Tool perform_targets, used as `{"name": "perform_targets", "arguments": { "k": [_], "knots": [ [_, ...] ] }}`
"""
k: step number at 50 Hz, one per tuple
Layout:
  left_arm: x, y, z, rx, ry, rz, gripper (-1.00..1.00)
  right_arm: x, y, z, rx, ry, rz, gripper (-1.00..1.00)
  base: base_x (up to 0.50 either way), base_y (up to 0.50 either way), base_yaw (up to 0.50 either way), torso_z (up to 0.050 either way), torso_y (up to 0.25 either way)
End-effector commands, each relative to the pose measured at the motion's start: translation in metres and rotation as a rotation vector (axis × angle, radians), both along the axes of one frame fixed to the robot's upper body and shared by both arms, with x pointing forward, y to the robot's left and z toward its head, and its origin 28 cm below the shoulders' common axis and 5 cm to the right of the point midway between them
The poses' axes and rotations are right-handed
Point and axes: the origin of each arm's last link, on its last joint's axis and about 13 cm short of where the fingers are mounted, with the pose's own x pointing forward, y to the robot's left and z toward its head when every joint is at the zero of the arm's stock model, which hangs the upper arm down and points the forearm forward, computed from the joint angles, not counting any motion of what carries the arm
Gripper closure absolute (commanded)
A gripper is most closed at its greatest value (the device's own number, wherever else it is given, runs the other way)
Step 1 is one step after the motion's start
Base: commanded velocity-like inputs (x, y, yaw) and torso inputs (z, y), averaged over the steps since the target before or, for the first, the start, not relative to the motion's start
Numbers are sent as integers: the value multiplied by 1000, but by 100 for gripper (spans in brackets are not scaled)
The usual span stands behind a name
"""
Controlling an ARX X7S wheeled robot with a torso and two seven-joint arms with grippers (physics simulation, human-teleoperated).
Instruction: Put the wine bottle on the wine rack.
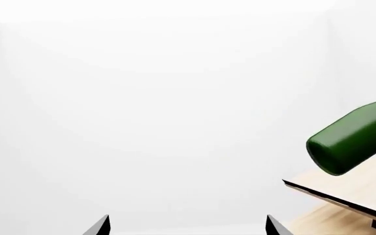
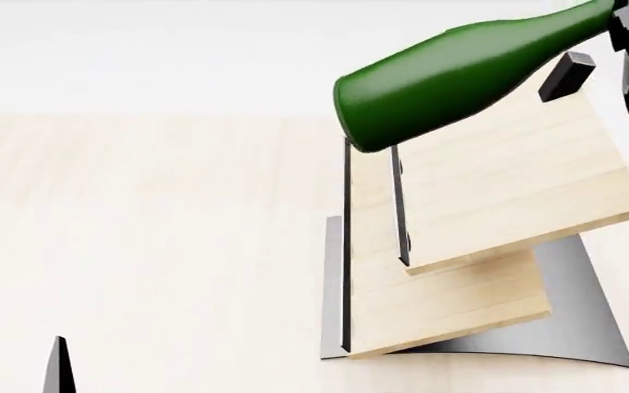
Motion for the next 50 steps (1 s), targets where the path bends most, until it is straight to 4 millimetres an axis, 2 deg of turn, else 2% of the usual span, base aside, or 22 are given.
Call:
{"name": "perform_targets", "arguments": {
  "k": [1,15,34,50],
  "knots": [
    [1,0,-1,2,2,0,-100,-1,-15,1,20,-3,-8,100,0,0,0,0,0],
    [0,0,0,1,1,0,-100,3,-28,-8,42,60,88,100,0,0,0,1,1],
    [1,0,-2,3,4,-1,-100,-3,-46,-13,129,48,90,100,0,0,0,0,1],
    [1,-1,-3,5,7,-4,-100,-8,-50,-13,140,42,86,100,0,0,0,0,1]
  ]
}}
